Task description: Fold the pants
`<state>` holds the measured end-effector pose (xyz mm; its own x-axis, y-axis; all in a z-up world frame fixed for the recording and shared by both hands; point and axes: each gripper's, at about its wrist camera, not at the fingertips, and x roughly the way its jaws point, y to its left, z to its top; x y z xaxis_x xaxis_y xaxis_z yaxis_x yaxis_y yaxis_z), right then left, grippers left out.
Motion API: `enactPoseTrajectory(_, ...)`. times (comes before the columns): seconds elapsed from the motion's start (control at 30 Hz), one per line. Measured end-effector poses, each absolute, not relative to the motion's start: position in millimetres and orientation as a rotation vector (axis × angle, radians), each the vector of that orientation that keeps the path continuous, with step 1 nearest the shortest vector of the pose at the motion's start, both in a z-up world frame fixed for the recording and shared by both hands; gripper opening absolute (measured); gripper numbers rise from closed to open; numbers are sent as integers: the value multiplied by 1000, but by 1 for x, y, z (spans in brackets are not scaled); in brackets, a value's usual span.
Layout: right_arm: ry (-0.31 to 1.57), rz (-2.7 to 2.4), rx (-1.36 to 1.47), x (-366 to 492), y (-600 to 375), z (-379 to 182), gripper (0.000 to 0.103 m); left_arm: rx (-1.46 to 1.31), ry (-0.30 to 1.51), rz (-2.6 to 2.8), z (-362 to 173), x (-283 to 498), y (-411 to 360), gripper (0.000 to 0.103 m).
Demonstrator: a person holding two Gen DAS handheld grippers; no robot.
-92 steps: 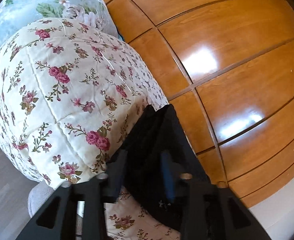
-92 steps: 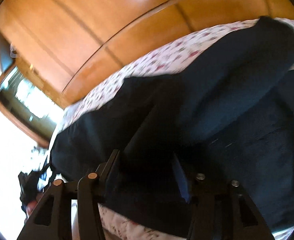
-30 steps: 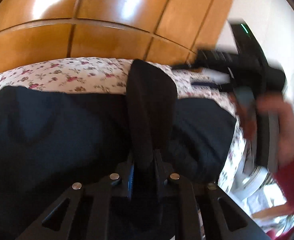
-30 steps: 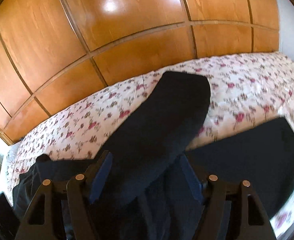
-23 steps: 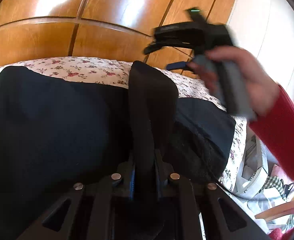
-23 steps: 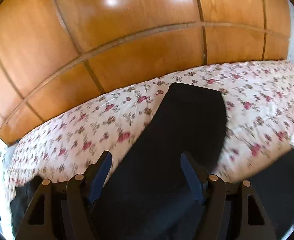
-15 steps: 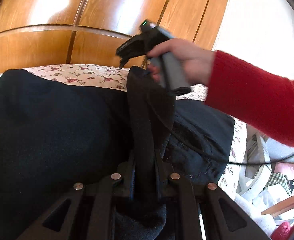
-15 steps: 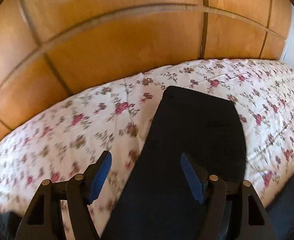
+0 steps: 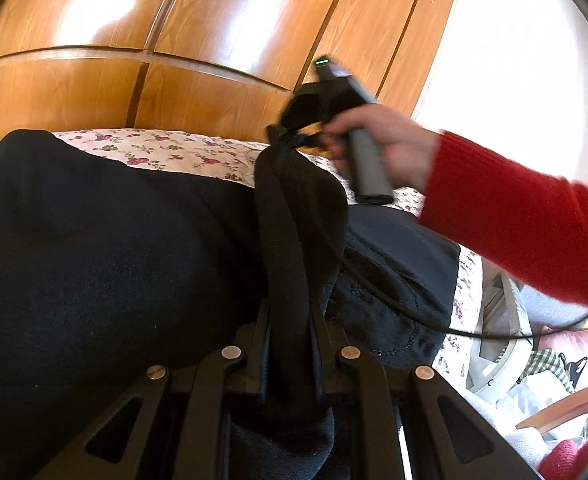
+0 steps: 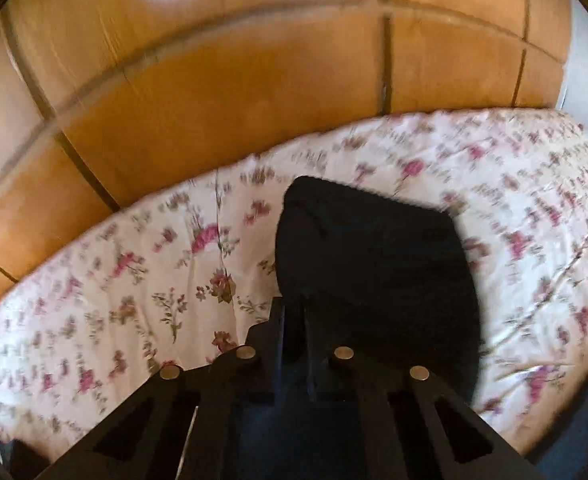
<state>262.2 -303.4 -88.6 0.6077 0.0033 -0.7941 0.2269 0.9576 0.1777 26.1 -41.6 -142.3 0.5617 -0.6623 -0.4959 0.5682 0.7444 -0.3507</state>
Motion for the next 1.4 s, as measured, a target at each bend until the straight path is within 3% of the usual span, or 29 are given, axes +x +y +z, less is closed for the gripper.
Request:
enactPoseTrajectory(0.4,630,-135,482,89,-410,-30,9,-79,640,-688,-138,18,-53,19)
enactPoseTrajectory(0.6,633,-220,650,19,-453,-66,9,-4,640,-663,-130,8,-63,17)
enactPoseTrajectory(0.87,667,-182,838,-2,-475,-114,13,39,643,-622,-127,-1,-72,17)
enactPoseTrajectory(0.93,611,-181,933,-2,-487,-116,38,53,647,-620,-126,0,-73,17)
enactPoseTrajectory(0.97,576,-192,969,-3,-491,-117,65,63,647,-621,-125,-1,-74,17)
enactPoseTrajectory(1.0,541,-194,1001,-2,-495,-119,70,78,646,-619,-125,0,-77,17)
enactPoseTrajectory(1.03,529,-197,1032,1,-499,-121,70,96,649,-615,-124,1,-80,17)
enactPoseTrajectory(1.07,539,-193,1051,6,-503,-123,63,112,656,-610,-124,2,-82,17)
enactPoseTrajectory(1.1,554,-184,1054,13,-505,-123,44,121,660,-603,-123,3,-84,17)
enactPoseTrajectory(1.13,578,-192,1032,20,-507,-120,32,128,663,-595,-120,4,-85,17)
enactPoseTrajectory(1.17,593,-209,999,24,-507,-115,9,124,655,-594,-116,4,-85,14)
enactPoseTrajectory(1.4,512,-246,844,-6,-522,-79,7,137,572,-667,-89,-14,-89,13)
